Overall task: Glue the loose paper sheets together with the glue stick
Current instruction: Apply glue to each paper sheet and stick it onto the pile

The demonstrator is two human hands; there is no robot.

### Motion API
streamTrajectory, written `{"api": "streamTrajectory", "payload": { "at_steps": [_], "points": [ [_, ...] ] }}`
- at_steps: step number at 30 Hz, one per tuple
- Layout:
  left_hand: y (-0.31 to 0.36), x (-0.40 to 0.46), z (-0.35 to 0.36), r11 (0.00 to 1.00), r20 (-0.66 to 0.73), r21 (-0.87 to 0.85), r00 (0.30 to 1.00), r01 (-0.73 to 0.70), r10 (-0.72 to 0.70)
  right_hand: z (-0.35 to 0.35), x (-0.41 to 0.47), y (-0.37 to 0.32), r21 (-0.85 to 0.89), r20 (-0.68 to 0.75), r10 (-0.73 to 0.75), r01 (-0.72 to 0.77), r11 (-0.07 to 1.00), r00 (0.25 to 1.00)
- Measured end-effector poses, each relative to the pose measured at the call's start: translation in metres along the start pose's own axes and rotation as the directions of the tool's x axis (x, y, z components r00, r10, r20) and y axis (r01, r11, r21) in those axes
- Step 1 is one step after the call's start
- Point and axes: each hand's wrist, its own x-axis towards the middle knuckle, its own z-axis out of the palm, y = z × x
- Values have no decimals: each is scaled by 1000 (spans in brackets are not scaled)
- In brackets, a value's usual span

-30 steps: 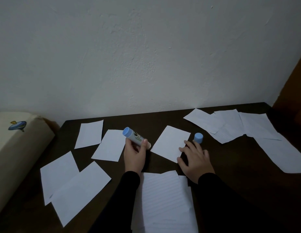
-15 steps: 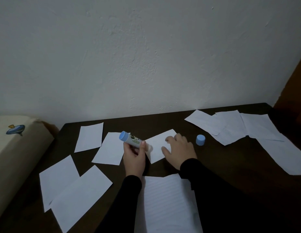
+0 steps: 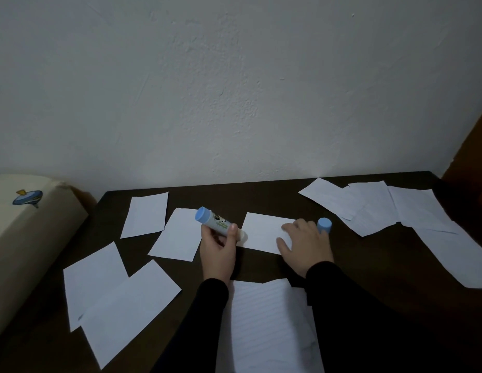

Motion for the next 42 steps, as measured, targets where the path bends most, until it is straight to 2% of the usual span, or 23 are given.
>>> {"api": "streamTrajectory", "payload": {
  "at_steps": [4,10,14,17,19,22,25,30,37,42],
  "points": [
    [-2,1,1,1000,13,0,1000,-8,8,5,0,17,-34,209,57,-51,998,976],
    [-3,2,0,1000,11,2,1000,10,-10,0,-14,-12,-227,130,107,-75,971,986],
    [-3,2,0,1000,7,-5,1000,4,-4,-2,-16,-27,-136,76,25,-15,991,997],
    [-3,2,1,1000,11,1,1000,1,-1,-1,-16,-16,-44,3,-95,95,994,995],
    [-4,2,1,1000,14,7,1000,-1,1,3,-14,-2,-4,35,-161,161,987,986],
    [-5,2,1,1000,37,15,999,-10,10,9,-16,12,94,115,-129,119,988,985],
    [-4,0,0,999,75,36,997,-37,34,13,-19,11,146,74,-96,84,986,993],
    [-6,-5,1,978,199,141,972,-154,124,20,-24,10,294,20,-133,122,948,991],
    [-6,-9,2,883,367,331,907,-333,204,25,-24,14,309,-15,-142,140,941,990],
    [-7,-13,3,796,461,406,853,-449,246,27,-24,15,302,-35,-159,162,939,987]
  ]
}}
